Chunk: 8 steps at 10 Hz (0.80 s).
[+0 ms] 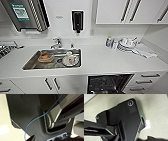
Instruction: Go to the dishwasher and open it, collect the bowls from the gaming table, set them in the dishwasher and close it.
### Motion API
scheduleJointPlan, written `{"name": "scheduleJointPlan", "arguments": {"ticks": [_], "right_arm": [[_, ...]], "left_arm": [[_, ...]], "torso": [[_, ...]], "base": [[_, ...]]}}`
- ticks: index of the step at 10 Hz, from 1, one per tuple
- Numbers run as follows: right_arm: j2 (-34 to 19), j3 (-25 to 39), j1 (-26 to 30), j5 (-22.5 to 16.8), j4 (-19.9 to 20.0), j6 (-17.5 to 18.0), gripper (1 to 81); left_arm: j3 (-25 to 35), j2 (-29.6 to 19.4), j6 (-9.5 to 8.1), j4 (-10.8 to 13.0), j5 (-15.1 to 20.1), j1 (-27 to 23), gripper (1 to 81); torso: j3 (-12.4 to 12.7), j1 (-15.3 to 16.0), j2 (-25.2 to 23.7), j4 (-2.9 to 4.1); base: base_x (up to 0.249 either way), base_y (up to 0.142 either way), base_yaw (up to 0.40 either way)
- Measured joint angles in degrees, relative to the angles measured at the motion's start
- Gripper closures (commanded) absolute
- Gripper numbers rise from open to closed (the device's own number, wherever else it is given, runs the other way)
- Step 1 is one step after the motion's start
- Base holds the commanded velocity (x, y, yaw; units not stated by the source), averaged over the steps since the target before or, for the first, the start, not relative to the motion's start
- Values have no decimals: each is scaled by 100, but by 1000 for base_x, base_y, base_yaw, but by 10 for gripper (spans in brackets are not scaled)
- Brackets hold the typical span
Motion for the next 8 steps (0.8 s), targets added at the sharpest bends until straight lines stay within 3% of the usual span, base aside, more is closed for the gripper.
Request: {"name": "scheduleJointPlan", "arguments": {"ticks": [4,8], "right_arm": [[38,-2,521,-215,1,407,10],[-336,502,1370,-462,1,1268,10]], "left_arm": [[-52,1,0,0,27,33,10],[-55,6,4,0,29,44,10]], "torso": [[2,520,-835,0],[6,931,-1482,0]], "base": [[0,0,0],[0,0,0]]}}
